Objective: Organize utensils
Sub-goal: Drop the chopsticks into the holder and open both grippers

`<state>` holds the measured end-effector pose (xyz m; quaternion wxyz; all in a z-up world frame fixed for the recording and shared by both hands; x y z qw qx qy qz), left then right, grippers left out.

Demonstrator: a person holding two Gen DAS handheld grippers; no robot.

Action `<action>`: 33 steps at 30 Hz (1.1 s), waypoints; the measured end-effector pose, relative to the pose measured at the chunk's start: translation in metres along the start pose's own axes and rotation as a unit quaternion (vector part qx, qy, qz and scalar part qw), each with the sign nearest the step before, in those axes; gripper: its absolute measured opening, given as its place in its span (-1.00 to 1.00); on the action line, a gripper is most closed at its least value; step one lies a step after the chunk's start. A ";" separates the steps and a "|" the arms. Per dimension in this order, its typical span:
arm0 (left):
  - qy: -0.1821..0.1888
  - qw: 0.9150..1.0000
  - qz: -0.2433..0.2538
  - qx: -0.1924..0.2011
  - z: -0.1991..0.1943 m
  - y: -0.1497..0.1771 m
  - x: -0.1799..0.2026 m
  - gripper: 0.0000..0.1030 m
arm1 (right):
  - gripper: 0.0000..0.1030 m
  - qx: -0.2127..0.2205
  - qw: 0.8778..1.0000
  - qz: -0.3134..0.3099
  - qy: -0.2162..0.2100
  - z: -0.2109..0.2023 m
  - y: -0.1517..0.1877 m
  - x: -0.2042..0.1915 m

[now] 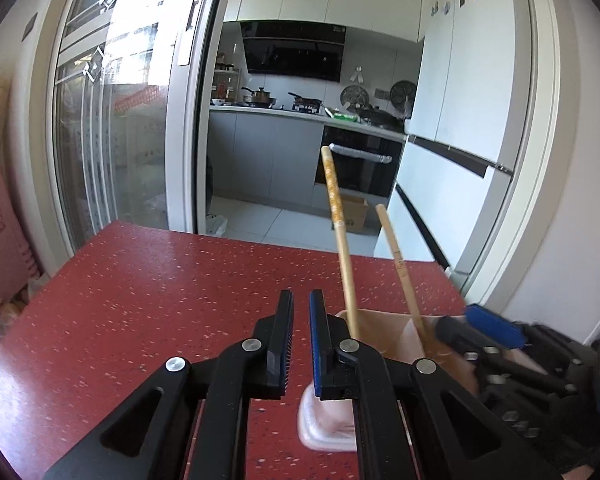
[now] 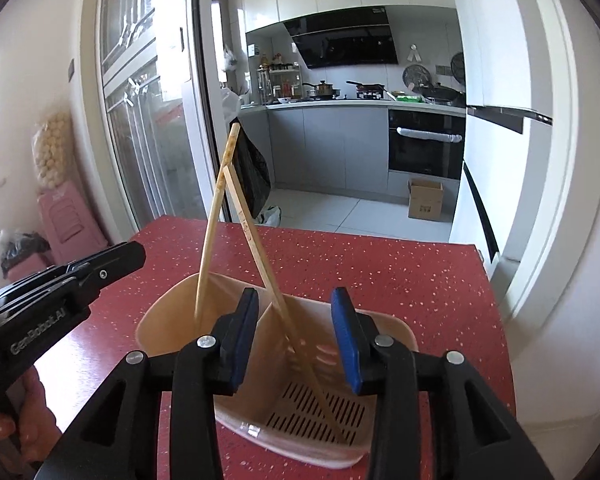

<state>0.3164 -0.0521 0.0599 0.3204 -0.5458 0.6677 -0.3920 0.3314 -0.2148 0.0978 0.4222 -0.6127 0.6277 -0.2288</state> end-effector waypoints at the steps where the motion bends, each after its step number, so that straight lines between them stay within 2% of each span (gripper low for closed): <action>1: 0.002 1.000 0.000 -0.004 0.001 -0.002 -0.002 -0.23 | -0.16 0.001 1.000 0.004 -0.001 -0.004 0.000 0.001; 2: 0.008 1.000 -0.002 -0.009 0.003 -0.003 -0.004 0.30 | -0.14 0.003 1.000 0.009 -0.003 -0.009 -0.001 0.004; 3: 0.011 1.000 -0.005 -0.019 0.006 -0.006 -0.007 1.00 | -0.13 0.004 1.000 0.014 -0.003 -0.013 -0.002 0.005; 5: 0.002 1.000 -0.009 -0.018 0.008 -0.010 -0.010 1.00 | -0.12 0.004 1.000 0.027 -0.008 -0.022 -0.002 0.010; 10: 0.003 0.999 0.018 -0.049 0.034 -0.025 -0.008 1.00 | -0.12 0.008 0.999 0.050 -0.014 -0.045 -0.002 0.021; 14: 0.037 0.996 0.014 -0.083 0.062 -0.034 -0.008 1.00 | -0.12 0.012 0.998 0.065 -0.020 -0.061 -0.002 0.027; 18: 0.075 0.992 0.021 -0.096 0.076 -0.041 0.001 1.00 | -0.12 0.015 0.997 0.069 -0.020 -0.072 0.000 0.030; 19: 0.080 0.991 0.026 -0.100 0.079 -0.042 0.004 0.98 | -0.12 0.015 0.997 0.072 -0.021 -0.073 0.001 0.031; 22: 0.091 0.989 0.028 -0.117 0.090 -0.044 0.012 0.73 | -0.12 0.013 0.996 0.081 -0.022 -0.076 0.003 0.033; 24: 0.103 0.986 0.016 -0.127 0.096 -0.044 0.014 0.13 | -0.12 0.012 0.996 0.082 -0.022 -0.079 0.006 0.035; 26: 0.114 0.986 0.010 -0.125 0.097 -0.046 0.016 -0.25 | -0.12 0.011 0.996 0.082 -0.021 -0.080 0.008 0.035; 29: 0.095 0.992 0.027 -0.075 0.081 -0.052 0.022 -0.29 | -0.12 0.010 0.997 0.081 -0.019 -0.080 0.010 0.035; 33: 0.076 0.997 0.017 0.003 0.056 -0.057 0.023 -0.30 | -0.12 0.010 0.996 0.088 -0.019 -0.079 0.012 0.037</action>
Point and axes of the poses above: each gripper's, at about its wrist camera, not at the fingertips, and z roughly the way its jaws point, x to its right, y to its underside, the point moved 4 cm from there along z, roughly the way its jaws point, and after that the axes turned 10 degrees about z, right-handed, at the moved point
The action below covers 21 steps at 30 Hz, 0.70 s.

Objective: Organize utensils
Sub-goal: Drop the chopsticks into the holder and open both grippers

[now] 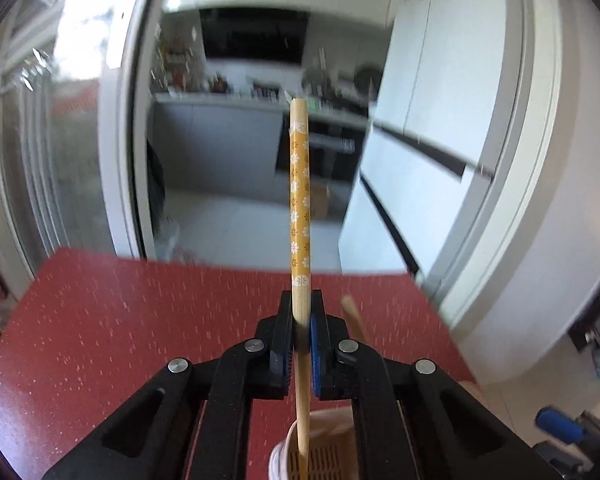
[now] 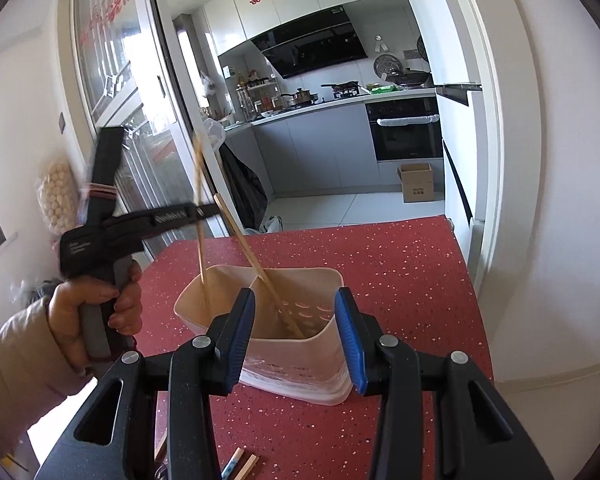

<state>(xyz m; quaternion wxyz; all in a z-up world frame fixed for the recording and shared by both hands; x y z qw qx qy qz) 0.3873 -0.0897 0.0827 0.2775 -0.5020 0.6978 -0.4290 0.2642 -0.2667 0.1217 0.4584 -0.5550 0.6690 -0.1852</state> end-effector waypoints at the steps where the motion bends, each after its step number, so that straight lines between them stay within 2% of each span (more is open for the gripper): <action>1: -0.004 1.000 0.000 0.009 -0.003 0.001 0.002 -0.30 | -0.12 -0.001 1.000 0.001 0.001 0.000 0.001 0.001; 9: -0.037 0.999 0.016 -0.005 -0.006 0.029 0.010 -0.29 | -0.12 -0.008 1.000 -0.002 0.008 -0.002 0.009 0.001; 19: -0.056 0.998 0.023 -0.006 -0.028 0.041 0.007 -0.25 | -0.11 -0.017 1.000 0.007 0.004 -0.009 0.014 -0.001; 20: -0.056 0.998 0.022 -0.006 -0.031 0.041 0.006 -0.14 | -0.09 -0.018 1.000 0.009 0.003 -0.010 0.015 -0.002; 21: -0.059 0.998 0.021 -0.006 -0.035 0.042 0.004 0.59 | -0.06 -0.019 1.000 0.011 0.003 -0.011 0.015 -0.001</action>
Point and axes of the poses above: each gripper's, at about its wrist camera, not at the fingertips, and z roughly the way its jaws point, x to its right, y to its underside, the point moved 4 cm from there along z, roughly the way its jaws point, and after that the axes turned 10 degrees about z, right-handed, at the moved point
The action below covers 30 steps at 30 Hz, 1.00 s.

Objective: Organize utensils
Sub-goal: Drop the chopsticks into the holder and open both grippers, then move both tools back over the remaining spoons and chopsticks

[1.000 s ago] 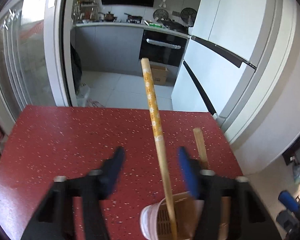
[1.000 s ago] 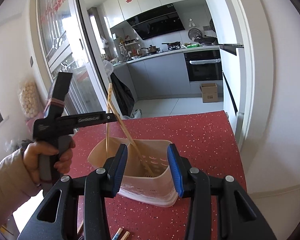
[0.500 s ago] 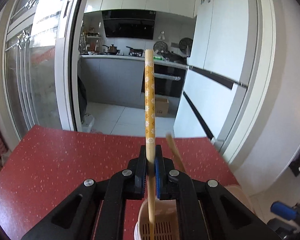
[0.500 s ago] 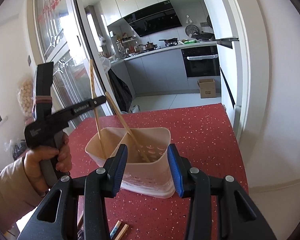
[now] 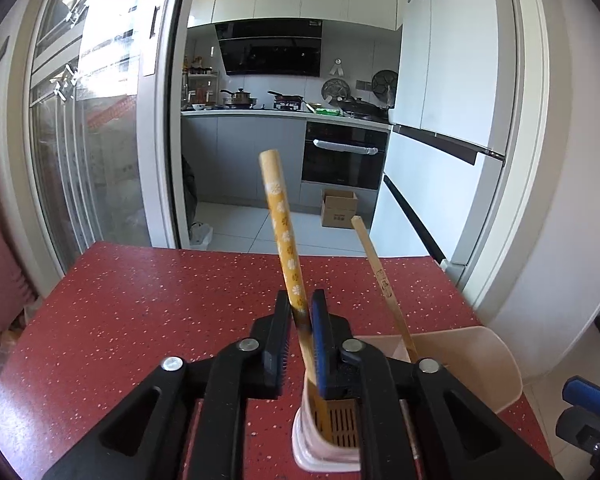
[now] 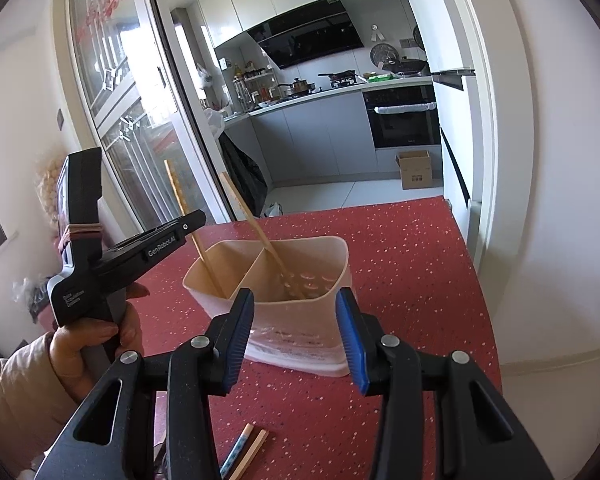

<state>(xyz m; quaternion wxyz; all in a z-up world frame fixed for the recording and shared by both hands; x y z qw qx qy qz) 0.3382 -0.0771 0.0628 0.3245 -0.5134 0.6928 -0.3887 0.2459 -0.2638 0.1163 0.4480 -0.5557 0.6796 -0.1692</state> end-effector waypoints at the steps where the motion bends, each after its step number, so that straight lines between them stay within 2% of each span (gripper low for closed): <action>1: -0.005 1.000 -0.002 0.000 -0.002 0.001 -0.002 1.00 | -0.05 0.000 1.000 0.000 0.000 -0.002 0.001 0.000; 3: -0.035 0.999 -0.010 0.019 -0.012 0.001 -0.007 1.00 | -0.02 -0.001 1.000 0.000 0.000 -0.005 0.003 -0.001; 6: -0.030 0.999 -0.014 0.007 -0.017 -0.001 -0.011 1.00 | 0.00 -0.001 1.000 0.000 0.002 -0.009 0.006 -0.002; 8: -0.033 0.999 -0.018 0.013 -0.027 -0.001 -0.014 1.00 | 0.03 -0.003 1.000 0.005 0.002 -0.011 0.007 -0.003; 12: -0.023 0.999 -0.028 0.015 -0.060 0.011 -0.024 1.00 | 0.26 -0.001 1.000 0.015 -0.001 -0.022 0.010 -0.001; 14: -0.006 0.999 -0.034 -0.012 -0.075 0.030 -0.029 1.00 | 0.28 -0.008 1.000 0.023 -0.002 -0.027 0.014 0.000; 18: 0.004 0.996 -0.049 -0.070 -0.100 0.079 -0.039 1.00 | 0.29 -0.033 0.999 0.040 0.009 -0.033 0.030 0.003; 21: 0.009 0.990 -0.058 -0.130 -0.116 0.131 -0.042 1.00 | 0.29 -0.065 0.996 0.055 0.024 -0.037 0.052 0.007; 23: -0.004 0.985 -0.072 -0.159 -0.127 0.164 -0.044 1.00 | 0.29 -0.094 0.993 0.065 0.039 -0.037 0.073 0.012; 27: -0.007 0.978 -0.096 -0.184 -0.142 0.205 -0.045 1.00 | 0.29 -0.156 0.980 0.100 0.066 -0.037 0.117 0.025; 30: 0.010 0.975 -0.093 -0.200 -0.149 0.223 -0.039 1.00 | 0.29 -0.192 0.970 0.121 0.086 -0.037 0.145 0.032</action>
Point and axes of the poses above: each gripper's, at about its wrist camera, not at the fingertips, and z roughly the way its jaws point, x to its right, y to its underside, the point moved 4 cm from there along z, roughly the way its jaws point, and after that the axes turned 10 degrees about z, right-handed, at the moved point
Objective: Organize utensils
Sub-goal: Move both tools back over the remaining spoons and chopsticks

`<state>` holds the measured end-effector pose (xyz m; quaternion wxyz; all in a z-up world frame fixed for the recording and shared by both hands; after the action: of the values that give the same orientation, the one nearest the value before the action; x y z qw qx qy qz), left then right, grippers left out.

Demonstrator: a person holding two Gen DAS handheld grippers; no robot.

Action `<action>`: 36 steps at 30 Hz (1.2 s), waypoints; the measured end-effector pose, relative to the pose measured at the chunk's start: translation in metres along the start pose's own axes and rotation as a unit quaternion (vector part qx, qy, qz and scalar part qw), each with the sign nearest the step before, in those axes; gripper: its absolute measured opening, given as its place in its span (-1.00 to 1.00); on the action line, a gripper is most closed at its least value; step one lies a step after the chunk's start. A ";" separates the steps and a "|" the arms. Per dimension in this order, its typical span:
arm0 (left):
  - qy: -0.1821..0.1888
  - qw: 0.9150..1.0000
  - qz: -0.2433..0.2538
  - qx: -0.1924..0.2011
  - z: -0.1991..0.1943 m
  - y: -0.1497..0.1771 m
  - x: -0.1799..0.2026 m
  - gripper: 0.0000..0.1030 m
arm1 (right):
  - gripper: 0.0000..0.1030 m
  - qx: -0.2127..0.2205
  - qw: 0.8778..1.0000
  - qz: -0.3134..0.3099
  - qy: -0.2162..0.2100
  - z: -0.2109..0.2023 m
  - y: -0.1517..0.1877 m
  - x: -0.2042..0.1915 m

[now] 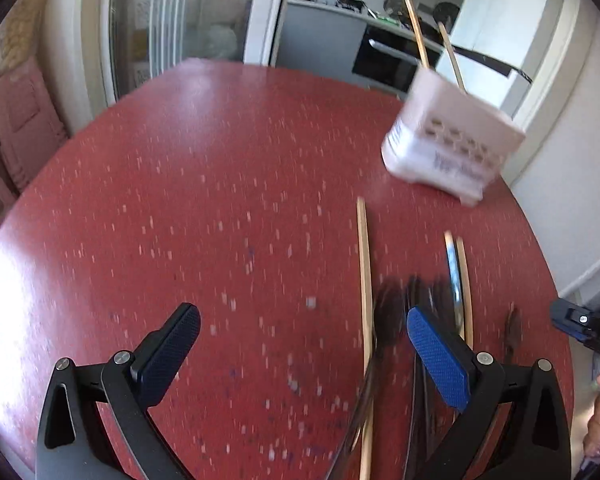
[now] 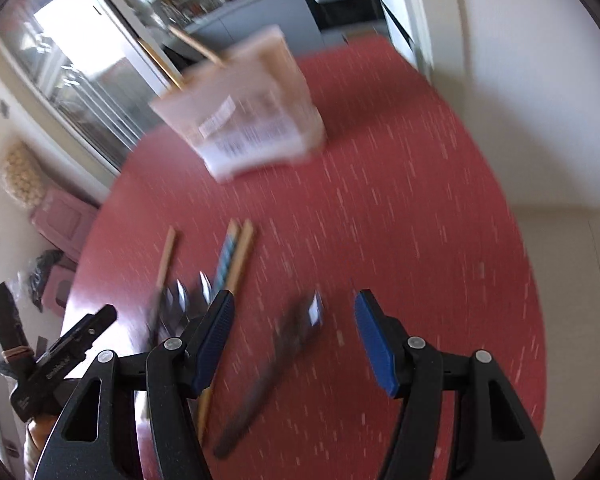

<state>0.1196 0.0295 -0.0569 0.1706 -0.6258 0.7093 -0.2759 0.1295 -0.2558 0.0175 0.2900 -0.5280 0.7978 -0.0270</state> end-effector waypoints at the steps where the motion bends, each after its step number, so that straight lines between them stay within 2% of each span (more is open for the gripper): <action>1: 0.003 1.000 0.010 -0.003 0.000 0.004 0.002 1.00 | 0.29 -0.010 1.000 0.007 0.004 0.003 0.006 0.004; 8: 0.004 0.998 0.059 0.010 -0.008 0.008 0.020 1.00 | 0.29 -0.037 0.999 0.024 0.030 0.010 0.028 0.008; 16: 0.010 0.994 0.108 -0.006 0.000 0.002 0.032 1.00 | 0.24 -0.053 0.997 0.023 0.055 0.017 0.036 -0.005; 22: 0.012 0.993 0.117 -0.022 0.009 0.001 0.031 1.00 | 0.10 -0.076 0.993 0.011 0.089 0.037 0.037 -0.024; 23: 0.013 0.993 0.118 -0.024 0.010 0.001 0.031 1.00 | 0.02 -0.076 0.992 0.004 0.097 0.038 0.037 -0.028; 24: 0.014 0.992 0.119 -0.027 0.011 0.002 0.032 0.86 | 0.00 -0.079 0.991 -0.002 0.104 0.040 0.037 -0.031; 28: 0.019 0.991 0.124 -0.043 0.017 0.005 0.032 0.83 | -0.11 -0.084 0.985 -0.058 0.140 0.046 0.038 -0.047; 30: 0.020 0.990 0.132 -0.049 0.019 0.006 0.035 0.70 | -0.20 -0.086 0.979 -0.092 0.158 0.048 0.040 -0.052; 33: 0.023 0.988 0.143 -0.060 0.022 0.008 0.039 0.66 | -0.32 -0.092 0.973 -0.126 0.169 0.049 0.040 -0.057; 34: 0.024 0.987 0.146 -0.062 0.022 0.009 0.040 0.56 | -0.37 -0.094 0.972 -0.131 0.170 0.048 0.039 -0.057; 35: 0.026 0.986 0.148 -0.066 0.023 0.009 0.040 0.40 | -0.51 -0.096 0.972 -0.134 0.166 0.047 0.039 -0.057; 36: 0.024 0.986 0.151 -0.067 0.023 0.009 0.041 0.40 | -0.61 -0.097 0.972 -0.135 0.165 0.047 0.037 -0.056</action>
<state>0.1193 -0.0147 -0.0767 0.1507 -0.5146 0.8166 -0.2137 0.1369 -0.1789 -0.0099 0.0952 -0.6450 0.7544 -0.0753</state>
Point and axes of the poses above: each gripper's, at about its wrist camera, not at the fingertips, and z roughly the way its jaws point, x to its right, y to its underside, the point moved 4 cm from there along z, roughly the way its jaws point, and after that the axes turned 10 degrees about z, right-handed, at the moved point
